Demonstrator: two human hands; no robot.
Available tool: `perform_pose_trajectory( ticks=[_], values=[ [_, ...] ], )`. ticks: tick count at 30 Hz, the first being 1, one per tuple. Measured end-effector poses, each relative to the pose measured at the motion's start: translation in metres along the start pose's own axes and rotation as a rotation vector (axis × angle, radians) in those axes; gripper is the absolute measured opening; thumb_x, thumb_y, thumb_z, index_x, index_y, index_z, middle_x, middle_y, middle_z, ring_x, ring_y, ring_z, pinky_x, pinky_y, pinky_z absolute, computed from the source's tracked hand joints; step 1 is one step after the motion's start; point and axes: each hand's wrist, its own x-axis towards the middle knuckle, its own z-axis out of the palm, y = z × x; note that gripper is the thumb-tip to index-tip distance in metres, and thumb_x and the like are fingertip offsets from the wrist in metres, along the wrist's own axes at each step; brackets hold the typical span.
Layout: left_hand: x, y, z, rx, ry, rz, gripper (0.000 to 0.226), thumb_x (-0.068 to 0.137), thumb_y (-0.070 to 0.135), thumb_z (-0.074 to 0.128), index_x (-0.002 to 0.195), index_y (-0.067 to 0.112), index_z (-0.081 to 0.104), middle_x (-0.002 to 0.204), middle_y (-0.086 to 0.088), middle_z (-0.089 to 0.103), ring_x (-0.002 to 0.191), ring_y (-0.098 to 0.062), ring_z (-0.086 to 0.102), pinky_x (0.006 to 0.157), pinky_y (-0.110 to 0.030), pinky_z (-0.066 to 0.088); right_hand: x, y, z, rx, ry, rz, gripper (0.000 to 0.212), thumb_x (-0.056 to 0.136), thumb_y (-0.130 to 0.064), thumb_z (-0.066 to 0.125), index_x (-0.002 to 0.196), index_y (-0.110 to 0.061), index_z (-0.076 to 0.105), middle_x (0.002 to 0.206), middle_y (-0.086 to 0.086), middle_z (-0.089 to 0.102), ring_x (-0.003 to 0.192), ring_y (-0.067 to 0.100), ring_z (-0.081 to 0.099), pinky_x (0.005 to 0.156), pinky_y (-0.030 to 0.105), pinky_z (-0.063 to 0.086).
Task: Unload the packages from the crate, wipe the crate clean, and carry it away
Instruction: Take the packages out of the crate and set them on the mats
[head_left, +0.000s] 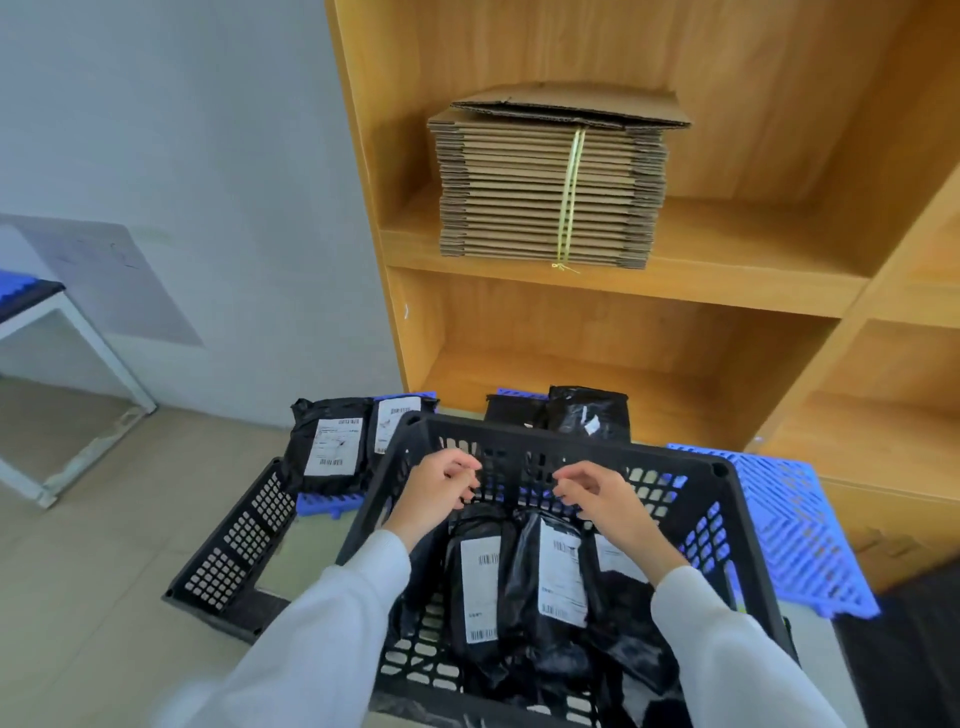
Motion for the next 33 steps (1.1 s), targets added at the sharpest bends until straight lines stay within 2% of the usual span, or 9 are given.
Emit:
perform_pose_trajectory(
  ticks=[4, 11, 14, 17, 20, 24, 27, 31, 33],
  values=[
    [-0.013, -0.019, 0.039, -0.031, -0.048, -0.146, 0.016, 0.099, 0.014, 0.057, 0.107, 0.021, 0.070, 0.100, -0.003, 0.074, 0.091, -0.020, 0.072, 0.076, -0.028, 0.062, -0.023, 0.030, -0.009, 0.056, 0.026, 0.097, 0.012, 0.100, -0.025, 0.059, 0.106, -0.026, 0.069, 0.096, -0.006, 0.076, 0.092, 0.012, 0.071, 0.078, 0.026, 0.053],
    [-0.006, -0.045, 0.085, -0.012, -0.155, -0.450, 0.029, 0.098, 0.019, 0.063, 0.125, 0.016, 0.054, 0.126, -0.012, 0.060, 0.106, -0.026, 0.062, 0.084, -0.037, 0.053, -0.040, 0.073, -0.013, 0.151, 0.068, 0.264, 0.012, 0.101, -0.025, 0.058, 0.102, -0.022, 0.070, 0.091, -0.004, 0.077, 0.087, 0.018, 0.069, 0.078, 0.034, 0.053],
    [0.002, -0.062, 0.102, 0.034, -0.191, -0.518, 0.046, 0.096, 0.024, 0.065, 0.137, 0.017, 0.045, 0.139, -0.011, 0.049, 0.113, -0.027, 0.054, 0.085, -0.035, 0.047, -0.043, 0.086, -0.011, 0.177, 0.056, 0.349, 0.013, 0.101, -0.027, 0.057, 0.101, -0.023, 0.069, 0.095, -0.002, 0.076, 0.094, 0.021, 0.071, 0.078, 0.032, 0.052],
    [0.009, -0.076, 0.117, -0.007, -0.191, -0.606, 0.075, 0.093, 0.025, 0.071, 0.154, 0.014, 0.028, 0.154, -0.009, 0.036, 0.136, -0.030, 0.044, 0.100, -0.039, 0.044, -0.046, 0.096, -0.007, 0.180, 0.046, 0.405, 0.013, 0.101, -0.025, 0.056, 0.102, -0.021, 0.069, 0.099, 0.001, 0.076, 0.097, 0.022, 0.070, 0.080, 0.034, 0.053],
    [0.016, -0.082, 0.131, -0.023, -0.121, -0.679, 0.091, 0.082, 0.027, 0.084, 0.153, 0.008, 0.030, 0.154, -0.011, 0.040, 0.138, -0.032, 0.045, 0.105, -0.041, 0.044, -0.049, 0.105, -0.001, 0.175, 0.025, 0.453, 0.013, 0.102, -0.026, 0.055, 0.101, -0.022, 0.068, 0.100, 0.002, 0.075, 0.093, 0.020, 0.069, 0.078, 0.032, 0.052],
    [0.027, -0.097, 0.148, -0.029, -0.147, -0.711, 0.116, 0.045, 0.044, 0.094, 0.141, 0.007, 0.042, 0.138, -0.014, 0.057, 0.124, -0.034, 0.058, 0.103, -0.047, 0.053, -0.055, 0.110, 0.002, 0.161, 0.021, 0.508, 0.015, 0.103, -0.026, 0.053, 0.105, -0.022, 0.068, 0.101, 0.001, 0.075, 0.091, 0.016, 0.067, 0.073, 0.027, 0.050],
    [0.038, -0.108, 0.161, 0.056, -0.140, -0.699, 0.113, 0.037, 0.051, 0.094, 0.133, 0.009, 0.049, 0.135, -0.018, 0.057, 0.114, -0.036, 0.066, 0.092, -0.047, 0.060, -0.055, 0.113, 0.001, 0.166, 0.026, 0.523, 0.015, 0.101, -0.026, 0.055, 0.103, -0.024, 0.069, 0.101, 0.001, 0.075, 0.093, 0.020, 0.068, 0.073, 0.029, 0.051],
    [0.025, -0.081, 0.164, 0.095, -0.145, -0.635, 0.069, 0.062, 0.041, 0.095, 0.113, 0.018, 0.054, 0.131, -0.011, 0.046, 0.107, -0.030, 0.063, 0.090, -0.037, 0.057, -0.054, 0.117, 0.000, 0.160, 0.034, 0.538, 0.015, 0.101, -0.030, 0.055, 0.102, -0.027, 0.070, 0.101, -0.003, 0.075, 0.096, 0.018, 0.069, 0.076, 0.029, 0.053],
    [0.023, -0.079, 0.167, 0.069, -0.192, -0.617, 0.057, 0.066, 0.037, 0.094, 0.103, 0.014, 0.057, 0.114, -0.011, 0.063, 0.085, -0.022, 0.065, 0.068, -0.028, 0.056, -0.055, 0.117, 0.000, 0.163, 0.041, 0.551, 0.015, 0.101, -0.031, 0.055, 0.102, -0.027, 0.070, 0.101, -0.003, 0.075, 0.095, 0.018, 0.070, 0.078, 0.032, 0.054]
  ],
)
